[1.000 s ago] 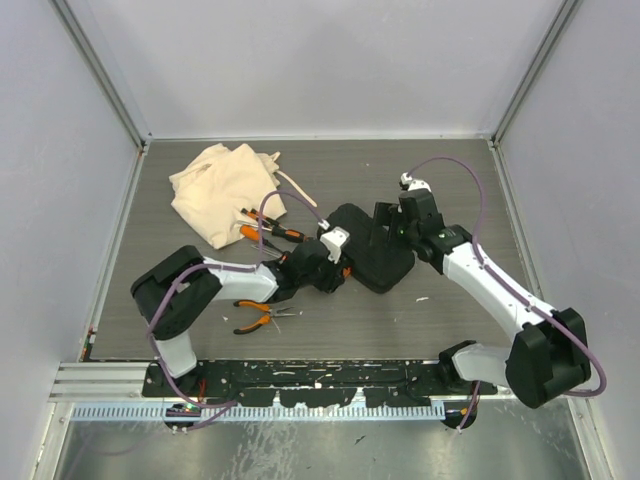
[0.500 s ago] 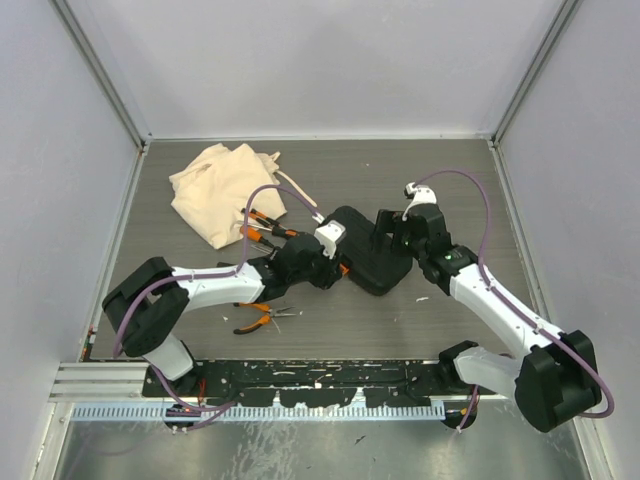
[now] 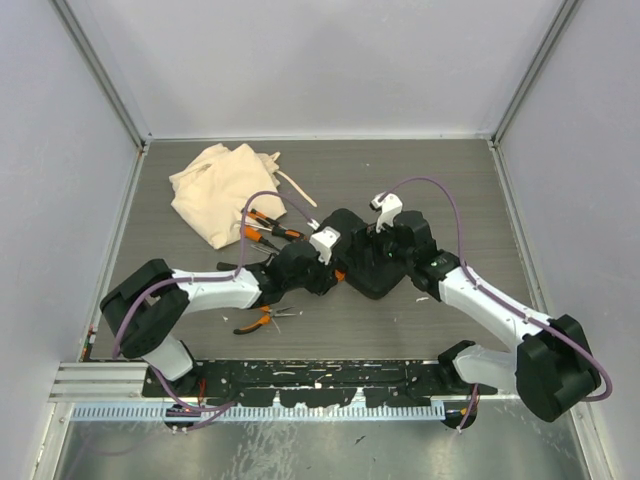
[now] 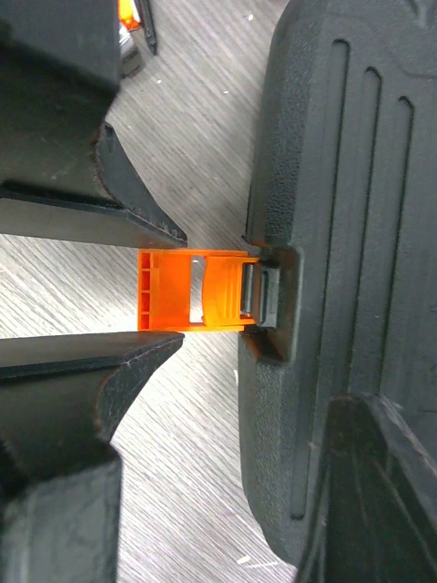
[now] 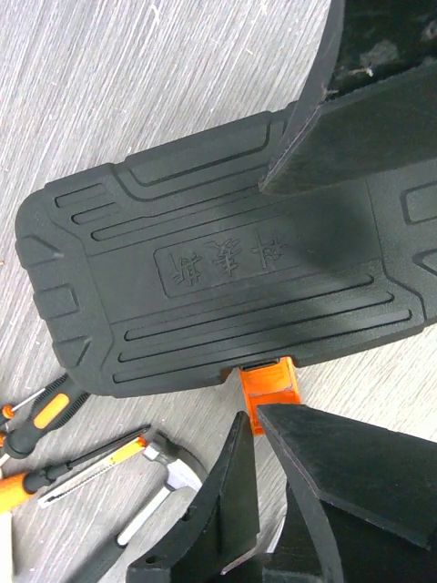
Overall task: Sort the tools into containers
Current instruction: Open the storage box at the center of the board.
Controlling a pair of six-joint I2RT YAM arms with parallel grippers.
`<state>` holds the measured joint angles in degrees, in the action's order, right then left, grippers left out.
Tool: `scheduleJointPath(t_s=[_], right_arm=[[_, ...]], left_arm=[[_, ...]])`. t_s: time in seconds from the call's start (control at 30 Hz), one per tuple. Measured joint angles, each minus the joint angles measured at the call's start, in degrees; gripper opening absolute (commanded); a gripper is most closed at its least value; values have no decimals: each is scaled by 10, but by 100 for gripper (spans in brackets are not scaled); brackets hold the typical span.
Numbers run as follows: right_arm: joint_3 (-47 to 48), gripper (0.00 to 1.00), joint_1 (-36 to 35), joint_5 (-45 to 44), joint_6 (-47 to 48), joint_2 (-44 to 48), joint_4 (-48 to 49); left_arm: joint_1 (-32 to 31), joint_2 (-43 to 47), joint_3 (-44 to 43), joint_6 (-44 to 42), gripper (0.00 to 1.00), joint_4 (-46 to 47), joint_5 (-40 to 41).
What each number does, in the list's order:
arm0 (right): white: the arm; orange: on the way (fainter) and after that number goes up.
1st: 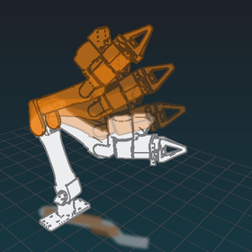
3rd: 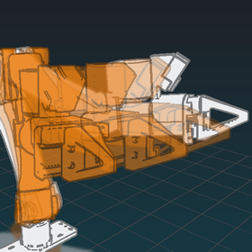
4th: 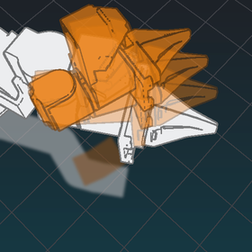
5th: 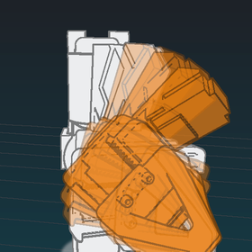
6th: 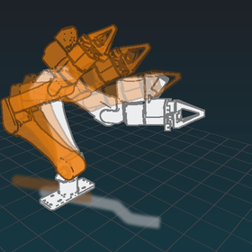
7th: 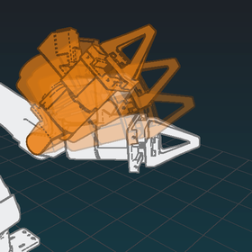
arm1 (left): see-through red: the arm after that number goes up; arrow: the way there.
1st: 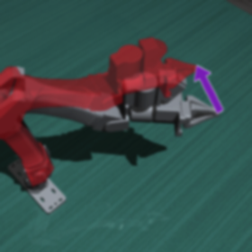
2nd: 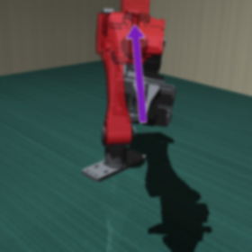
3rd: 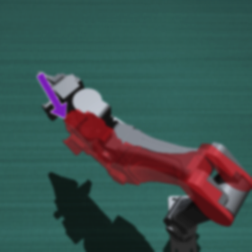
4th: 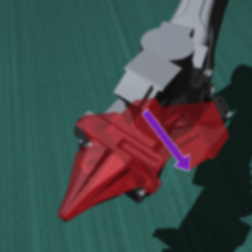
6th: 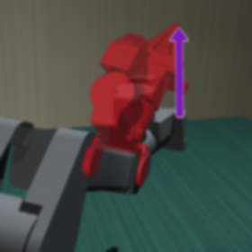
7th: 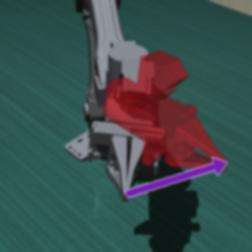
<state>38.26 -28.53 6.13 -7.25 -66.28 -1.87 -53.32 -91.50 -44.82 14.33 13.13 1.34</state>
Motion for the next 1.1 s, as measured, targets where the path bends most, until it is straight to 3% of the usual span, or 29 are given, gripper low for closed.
scheduleJointPath(t_s=[0.13,0.43,0.67,0.77,0.87,1.1], right_arm=[[-17,100,-6,10,22,1,16],[-37,100,-18,-1,48,3,27],[-38,100,-18,-42,42,22,45],[-44,100,-18,-59,38,40,52],[-50,100,-18,-70,33,58,55],[-75,100,-18,-86,15,97,65]], left_arm=[[-2,2,32,11,33,22,4],[-9,1,77,33,67,68,24],[-28,-24,78,43,76,99,55],[-37,-35,78,42,75,116,74],[-46,-47,78,40,68,138,95],[-58,-85,78,24,40,205,134]])
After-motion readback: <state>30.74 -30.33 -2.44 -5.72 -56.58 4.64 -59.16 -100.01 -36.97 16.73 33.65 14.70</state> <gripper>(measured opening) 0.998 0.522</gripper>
